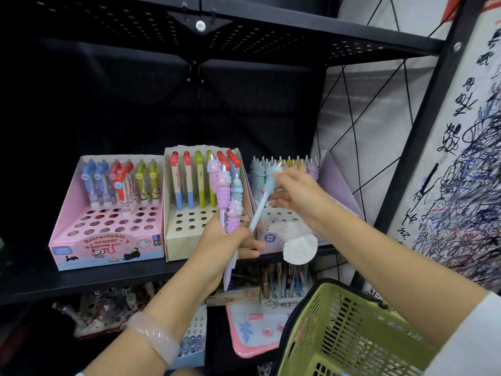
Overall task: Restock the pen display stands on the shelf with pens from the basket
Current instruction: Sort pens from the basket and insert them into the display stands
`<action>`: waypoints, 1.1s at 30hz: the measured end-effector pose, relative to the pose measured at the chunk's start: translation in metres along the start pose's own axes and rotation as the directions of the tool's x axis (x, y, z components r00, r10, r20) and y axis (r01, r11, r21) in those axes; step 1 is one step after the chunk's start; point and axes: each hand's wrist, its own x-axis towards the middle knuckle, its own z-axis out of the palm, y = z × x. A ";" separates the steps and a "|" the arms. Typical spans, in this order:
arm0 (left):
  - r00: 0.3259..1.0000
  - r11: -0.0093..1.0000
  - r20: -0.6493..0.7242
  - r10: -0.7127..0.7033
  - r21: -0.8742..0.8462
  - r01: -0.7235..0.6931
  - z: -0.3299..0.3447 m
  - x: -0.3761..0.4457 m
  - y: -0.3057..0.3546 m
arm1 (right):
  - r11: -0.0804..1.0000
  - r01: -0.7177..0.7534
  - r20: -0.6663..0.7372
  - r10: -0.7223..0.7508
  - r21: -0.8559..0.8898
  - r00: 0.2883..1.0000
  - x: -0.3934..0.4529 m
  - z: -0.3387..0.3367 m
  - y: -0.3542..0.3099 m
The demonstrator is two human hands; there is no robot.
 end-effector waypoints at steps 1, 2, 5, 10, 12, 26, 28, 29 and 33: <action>1.000 0.999 -0.009 -0.002 0.046 0.002 -0.001 0.000 -0.001 | 0.999 0.037 -0.095 -0.037 -0.004 0.995 0.006 -0.005 -0.005; 1.000 0.997 -0.015 -0.001 0.080 0.002 -0.002 0.000 -0.002 | 0.996 0.078 -0.179 -0.086 -0.051 0.980 0.012 -0.009 -0.009; 0.999 0.997 -0.040 -0.009 0.082 0.012 -0.004 0.000 -0.004 | 0.950 0.169 -0.287 -0.244 -0.264 0.926 0.030 -0.018 -0.011; 0.998 0.996 -0.053 -0.036 0.076 0.040 -0.009 0.000 -0.005 | 0.891 0.165 -0.252 -0.290 -0.423 0.923 0.048 -0.013 -0.001; 0.998 0.996 -0.055 -0.041 0.080 0.045 -0.012 0.000 -0.005 | 0.879 0.163 -0.246 -0.296 -0.447 0.923 0.053 -0.012 0.002; 0.999 0.995 -0.039 -0.024 0.097 0.028 -0.013 -0.002 -0.007 | 0.668 0.149 -0.023 -0.242 -0.729 0.970 0.068 -0.007 0.024; 0.999 0.996 -0.034 -0.014 0.089 0.017 -0.011 -0.003 -0.006 | 0.549 0.139 0.047 -0.178 -0.824 0.983 0.066 -0.005 0.027; 0.999 0.996 -0.035 -0.013 0.089 0.016 -0.011 -0.004 -0.006 | 0.531 0.129 0.050 -0.161 -0.837 0.986 0.064 -0.004 0.029; 0.999 0.995 -0.041 -0.015 0.100 0.019 -0.010 -0.005 -0.005 | 0.526 0.101 -0.070 -0.294 -0.844 0.953 0.050 0.000 0.030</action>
